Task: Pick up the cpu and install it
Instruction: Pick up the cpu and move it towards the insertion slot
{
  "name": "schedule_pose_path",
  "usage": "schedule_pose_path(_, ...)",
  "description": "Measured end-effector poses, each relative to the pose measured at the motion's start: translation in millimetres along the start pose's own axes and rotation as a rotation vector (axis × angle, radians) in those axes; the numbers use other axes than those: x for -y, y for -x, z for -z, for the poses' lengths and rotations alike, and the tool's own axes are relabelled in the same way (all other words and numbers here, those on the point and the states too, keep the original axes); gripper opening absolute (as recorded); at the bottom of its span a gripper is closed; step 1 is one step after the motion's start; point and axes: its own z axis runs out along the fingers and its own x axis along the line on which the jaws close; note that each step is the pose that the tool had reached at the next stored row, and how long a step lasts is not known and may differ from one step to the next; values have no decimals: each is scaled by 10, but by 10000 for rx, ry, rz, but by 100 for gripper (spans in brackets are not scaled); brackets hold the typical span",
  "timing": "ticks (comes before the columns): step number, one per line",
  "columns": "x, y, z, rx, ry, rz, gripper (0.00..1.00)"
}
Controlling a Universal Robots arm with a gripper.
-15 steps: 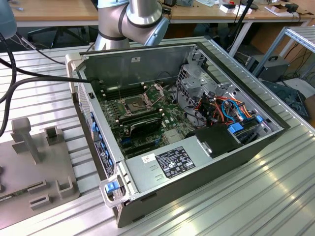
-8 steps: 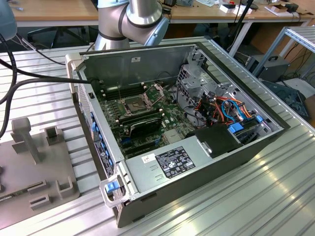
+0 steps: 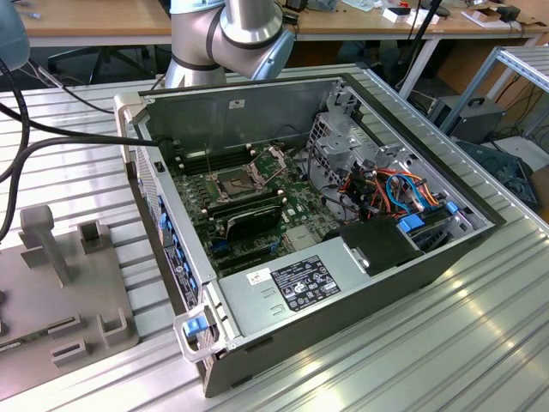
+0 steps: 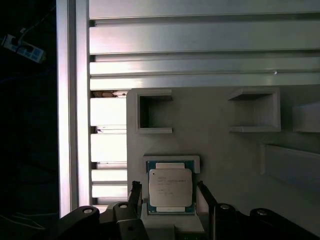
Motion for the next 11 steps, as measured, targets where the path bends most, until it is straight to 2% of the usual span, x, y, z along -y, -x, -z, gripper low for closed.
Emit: schedule_pose_path(11,2,6,-17,2,2,0,56)
